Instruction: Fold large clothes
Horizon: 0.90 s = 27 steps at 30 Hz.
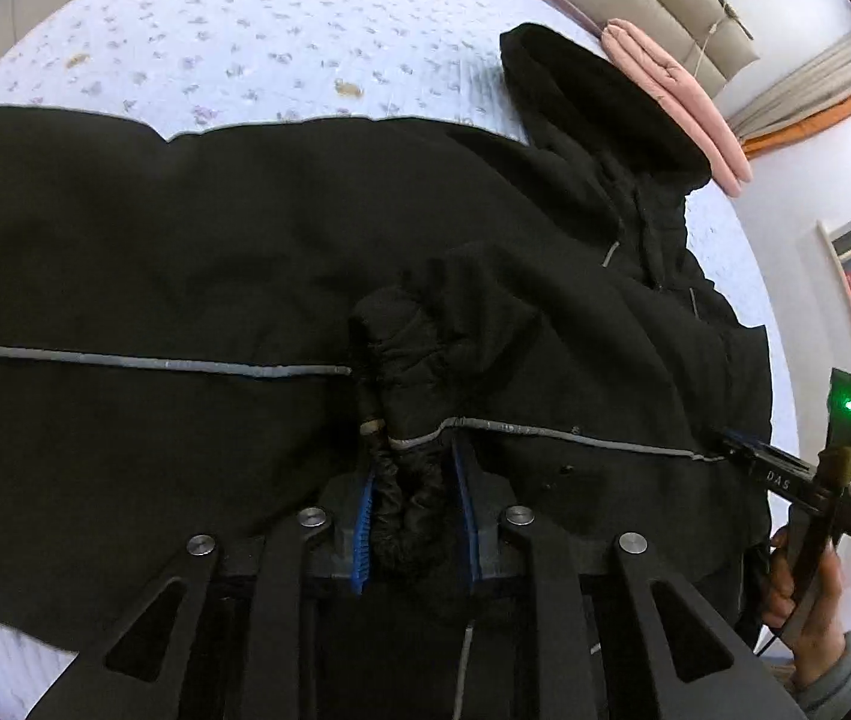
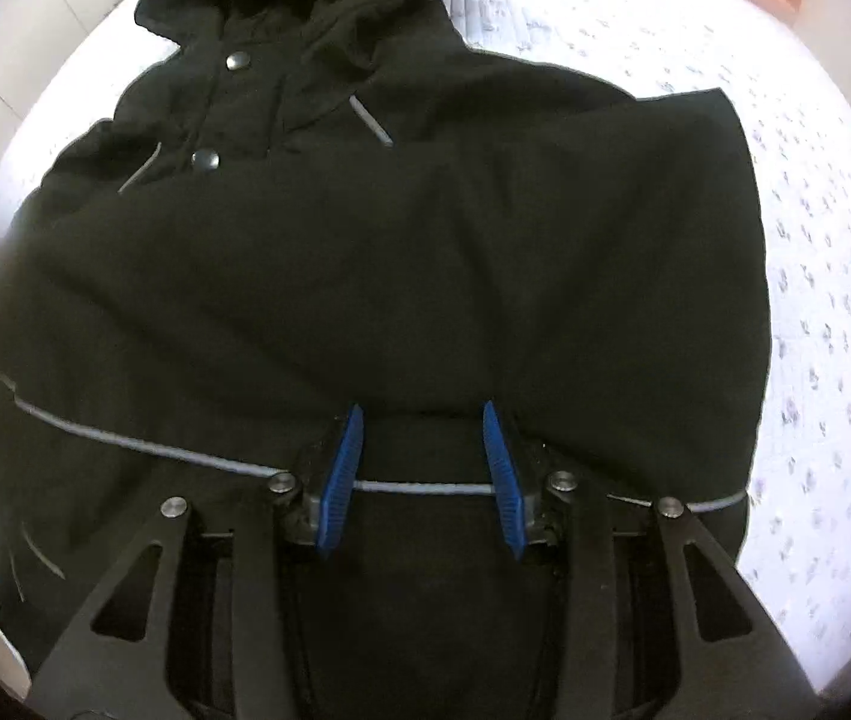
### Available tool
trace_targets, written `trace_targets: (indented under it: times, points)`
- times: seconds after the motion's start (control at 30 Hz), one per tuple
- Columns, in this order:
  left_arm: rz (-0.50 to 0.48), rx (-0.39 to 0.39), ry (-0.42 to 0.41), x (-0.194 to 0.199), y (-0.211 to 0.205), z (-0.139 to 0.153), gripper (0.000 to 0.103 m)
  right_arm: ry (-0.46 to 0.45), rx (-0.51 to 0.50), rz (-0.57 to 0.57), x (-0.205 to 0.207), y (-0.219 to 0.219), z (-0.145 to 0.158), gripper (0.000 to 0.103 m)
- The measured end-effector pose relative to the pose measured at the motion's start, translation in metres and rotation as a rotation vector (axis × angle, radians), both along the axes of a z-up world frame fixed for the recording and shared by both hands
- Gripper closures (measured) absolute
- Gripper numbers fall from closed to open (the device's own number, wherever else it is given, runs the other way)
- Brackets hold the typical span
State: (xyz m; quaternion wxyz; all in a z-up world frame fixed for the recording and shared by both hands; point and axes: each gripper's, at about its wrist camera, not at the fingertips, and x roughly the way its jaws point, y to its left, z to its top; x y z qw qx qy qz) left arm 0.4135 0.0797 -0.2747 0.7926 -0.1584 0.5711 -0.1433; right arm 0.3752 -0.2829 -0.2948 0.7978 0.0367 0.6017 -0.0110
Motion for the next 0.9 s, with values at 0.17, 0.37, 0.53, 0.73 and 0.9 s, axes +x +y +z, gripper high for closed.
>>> trace_targets:
  times: [0.17, 0.37, 0.53, 0.73, 0.9]
  points:
    - [-0.013, 0.097, -0.097, -0.011, -0.012, 0.050, 0.069, -0.019, 0.019, -0.004, -0.007, -0.003, 0.026, 0.065]
    - [-0.183, 0.093, -0.191, -0.018, -0.068, 0.085, 0.048, -0.049, 0.049, 0.041, -0.040, 0.018, 0.055, 0.064]
    - [-0.218, 0.166, -0.065, -0.009, -0.105, 0.019, 0.049, 0.042, -0.031, 0.076, -0.055, 0.035, 0.017, 0.065]
    - [-0.163, 0.161, -0.087, -0.016, -0.096, 0.019, 0.049, 0.079, -0.022, 0.065, -0.058, 0.034, 0.001, 0.064]
    - [-0.025, 0.138, -0.130, -0.039, -0.039, 0.051, 0.049, 0.090, -0.042, 0.072, -0.058, 0.037, 0.007, 0.064]
